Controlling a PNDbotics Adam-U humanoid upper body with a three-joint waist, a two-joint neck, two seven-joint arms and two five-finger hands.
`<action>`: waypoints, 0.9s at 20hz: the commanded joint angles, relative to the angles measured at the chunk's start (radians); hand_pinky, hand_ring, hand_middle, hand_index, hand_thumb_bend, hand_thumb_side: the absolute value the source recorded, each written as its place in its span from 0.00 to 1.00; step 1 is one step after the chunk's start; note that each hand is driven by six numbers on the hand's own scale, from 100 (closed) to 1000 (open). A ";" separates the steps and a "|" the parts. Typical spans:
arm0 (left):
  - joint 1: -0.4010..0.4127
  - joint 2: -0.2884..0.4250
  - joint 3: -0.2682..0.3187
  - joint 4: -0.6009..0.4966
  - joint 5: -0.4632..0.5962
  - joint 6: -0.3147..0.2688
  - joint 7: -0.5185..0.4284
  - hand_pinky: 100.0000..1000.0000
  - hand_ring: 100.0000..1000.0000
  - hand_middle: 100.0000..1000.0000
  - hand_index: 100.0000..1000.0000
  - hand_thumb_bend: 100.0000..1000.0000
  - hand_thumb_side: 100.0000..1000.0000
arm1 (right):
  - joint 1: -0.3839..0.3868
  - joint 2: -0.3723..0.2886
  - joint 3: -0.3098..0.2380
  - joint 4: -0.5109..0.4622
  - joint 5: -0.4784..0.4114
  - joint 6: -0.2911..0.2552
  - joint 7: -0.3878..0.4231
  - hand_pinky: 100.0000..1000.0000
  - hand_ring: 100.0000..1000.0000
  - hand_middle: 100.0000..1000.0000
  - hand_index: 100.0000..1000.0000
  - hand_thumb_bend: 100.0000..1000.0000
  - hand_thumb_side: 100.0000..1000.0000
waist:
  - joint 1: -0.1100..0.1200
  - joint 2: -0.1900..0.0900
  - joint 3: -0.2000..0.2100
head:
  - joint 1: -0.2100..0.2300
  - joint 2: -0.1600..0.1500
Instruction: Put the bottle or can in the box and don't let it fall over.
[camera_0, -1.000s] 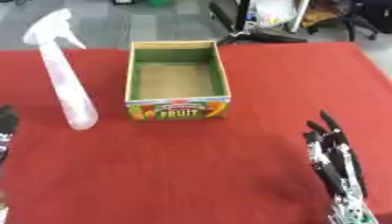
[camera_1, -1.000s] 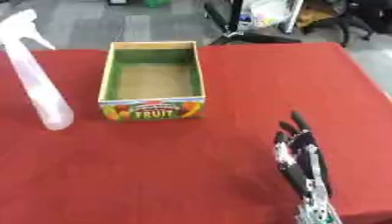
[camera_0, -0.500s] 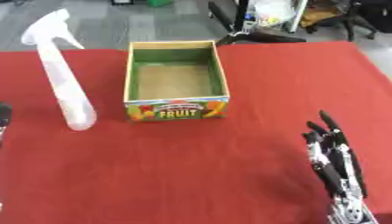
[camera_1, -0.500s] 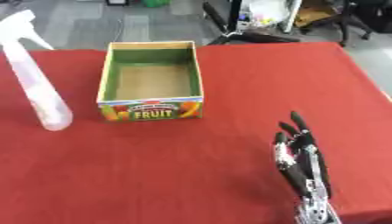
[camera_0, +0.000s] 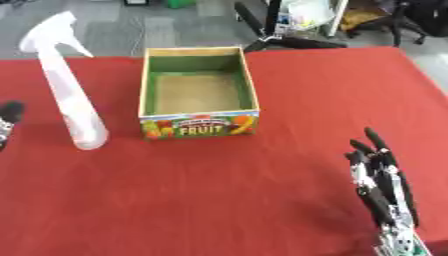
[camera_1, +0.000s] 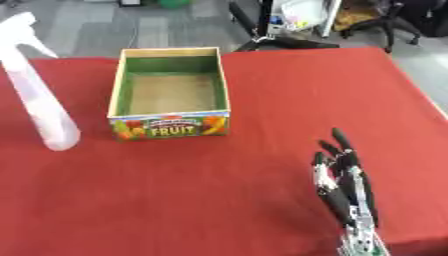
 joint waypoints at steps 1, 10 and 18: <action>-0.051 0.046 -0.016 0.050 0.002 0.004 -0.028 0.85 1.00 0.97 0.88 0.88 0.49 | -0.007 -0.022 0.002 -0.010 0.006 -0.002 0.006 0.77 0.88 1.00 0.95 0.00 0.41 | 0.002 -0.017 -0.003 | 0.002 0.006; -0.193 0.053 -0.071 0.238 0.027 -0.001 -0.071 0.84 1.00 0.97 0.88 0.89 0.49 | -0.006 -0.020 0.007 -0.010 0.003 -0.001 0.011 0.77 0.88 1.00 0.95 0.00 0.41 | 0.000 -0.019 -0.012 | 0.009 0.008; -0.279 0.058 -0.123 0.358 0.036 -0.018 -0.103 0.83 1.00 0.97 0.88 0.89 0.49 | -0.007 -0.020 0.011 -0.009 0.000 -0.001 0.015 0.77 0.88 1.00 0.95 0.00 0.41 | 0.000 -0.020 -0.021 | 0.013 0.009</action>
